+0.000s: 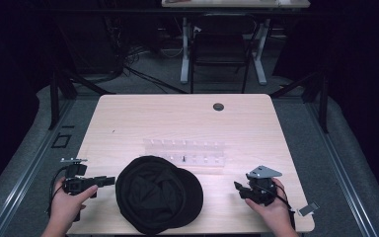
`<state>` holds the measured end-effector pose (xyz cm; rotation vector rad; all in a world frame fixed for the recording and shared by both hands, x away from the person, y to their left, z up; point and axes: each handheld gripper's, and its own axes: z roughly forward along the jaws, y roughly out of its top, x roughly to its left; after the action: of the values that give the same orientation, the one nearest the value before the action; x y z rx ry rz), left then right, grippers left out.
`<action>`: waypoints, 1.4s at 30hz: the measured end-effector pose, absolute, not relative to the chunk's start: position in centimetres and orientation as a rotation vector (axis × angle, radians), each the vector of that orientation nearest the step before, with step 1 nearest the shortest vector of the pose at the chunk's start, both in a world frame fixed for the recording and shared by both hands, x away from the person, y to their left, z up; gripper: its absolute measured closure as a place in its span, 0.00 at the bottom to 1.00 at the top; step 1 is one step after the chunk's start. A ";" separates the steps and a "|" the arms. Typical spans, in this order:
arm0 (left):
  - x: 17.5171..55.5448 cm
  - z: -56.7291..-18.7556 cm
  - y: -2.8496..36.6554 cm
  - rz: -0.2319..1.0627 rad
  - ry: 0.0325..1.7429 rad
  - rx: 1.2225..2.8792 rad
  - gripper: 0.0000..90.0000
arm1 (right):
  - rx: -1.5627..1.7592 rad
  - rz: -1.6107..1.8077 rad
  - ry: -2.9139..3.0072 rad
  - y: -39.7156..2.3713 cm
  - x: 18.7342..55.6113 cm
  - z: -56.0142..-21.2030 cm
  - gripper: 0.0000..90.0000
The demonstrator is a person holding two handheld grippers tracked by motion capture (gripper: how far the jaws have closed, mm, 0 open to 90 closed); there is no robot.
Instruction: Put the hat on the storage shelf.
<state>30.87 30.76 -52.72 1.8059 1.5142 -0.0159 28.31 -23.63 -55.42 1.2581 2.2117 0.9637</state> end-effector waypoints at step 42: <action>32.0 -51.5 27.5 -0.195 1.580 1.987 0.69 | 1.265 0.952 2.234 -23.6 28.4 -55.6 0.49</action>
<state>31.98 27.52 -51.46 1.9868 1.5804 -0.1952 28.37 -23.60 -55.62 1.2654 2.2343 0.9516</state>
